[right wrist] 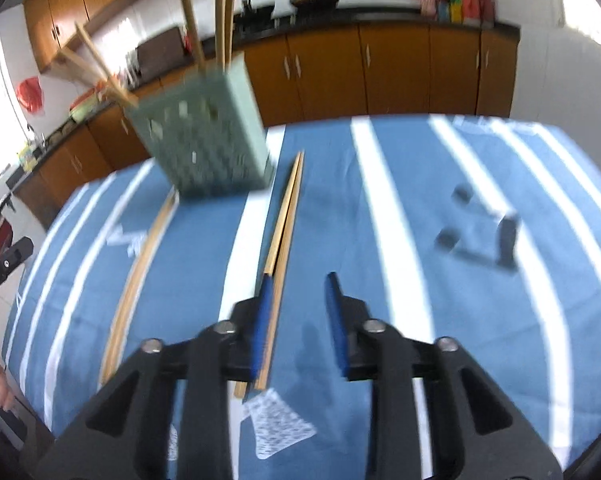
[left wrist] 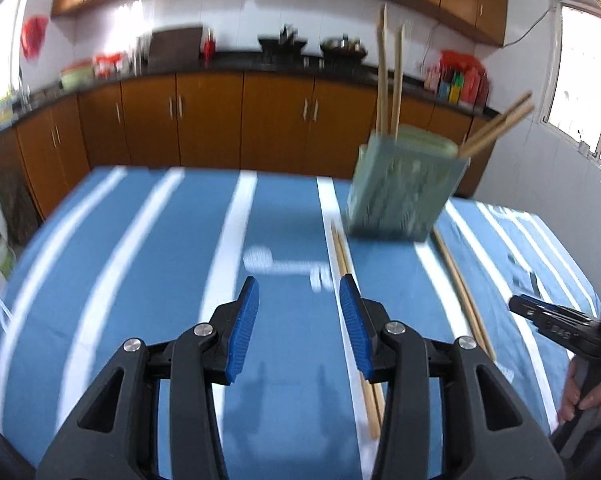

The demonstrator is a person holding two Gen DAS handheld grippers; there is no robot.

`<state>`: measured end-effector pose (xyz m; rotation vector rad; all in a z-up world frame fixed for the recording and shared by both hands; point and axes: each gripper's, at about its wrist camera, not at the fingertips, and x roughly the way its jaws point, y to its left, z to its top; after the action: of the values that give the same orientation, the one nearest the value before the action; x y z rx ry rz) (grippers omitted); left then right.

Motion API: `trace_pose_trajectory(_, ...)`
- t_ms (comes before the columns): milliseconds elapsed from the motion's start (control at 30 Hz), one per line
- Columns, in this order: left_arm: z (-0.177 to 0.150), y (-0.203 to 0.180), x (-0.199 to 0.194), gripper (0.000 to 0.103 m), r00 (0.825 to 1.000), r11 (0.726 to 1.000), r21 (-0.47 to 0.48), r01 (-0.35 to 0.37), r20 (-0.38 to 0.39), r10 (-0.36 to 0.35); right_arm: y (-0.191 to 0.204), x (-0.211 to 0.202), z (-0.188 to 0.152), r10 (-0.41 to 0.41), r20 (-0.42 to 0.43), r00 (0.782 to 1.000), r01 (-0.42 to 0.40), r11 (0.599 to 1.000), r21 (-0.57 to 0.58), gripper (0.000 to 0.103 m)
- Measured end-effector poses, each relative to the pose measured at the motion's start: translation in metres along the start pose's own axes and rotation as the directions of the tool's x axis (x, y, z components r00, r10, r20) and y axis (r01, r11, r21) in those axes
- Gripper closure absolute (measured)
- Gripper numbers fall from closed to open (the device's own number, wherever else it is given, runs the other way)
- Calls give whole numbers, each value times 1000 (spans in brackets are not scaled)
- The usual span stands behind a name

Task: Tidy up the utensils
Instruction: 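Move both open grippers back down to the loose chopsticks on the cloth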

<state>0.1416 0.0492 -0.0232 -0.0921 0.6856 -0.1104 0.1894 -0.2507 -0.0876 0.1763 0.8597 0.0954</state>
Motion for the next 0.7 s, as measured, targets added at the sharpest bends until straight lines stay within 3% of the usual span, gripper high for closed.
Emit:
trace_pose_trajectory(467, -33, -5, 25, 60, 993, 998, 10, 69, -101, -68, 15, 29, -8, -18, -64, 998, 14, 998, -60, 88)
trace_pose_trajectory(700, -39, -14, 34, 60, 984, 994, 12, 112, -141, -109, 8, 31, -7, -62, -48, 997, 59, 997, -53, 95)
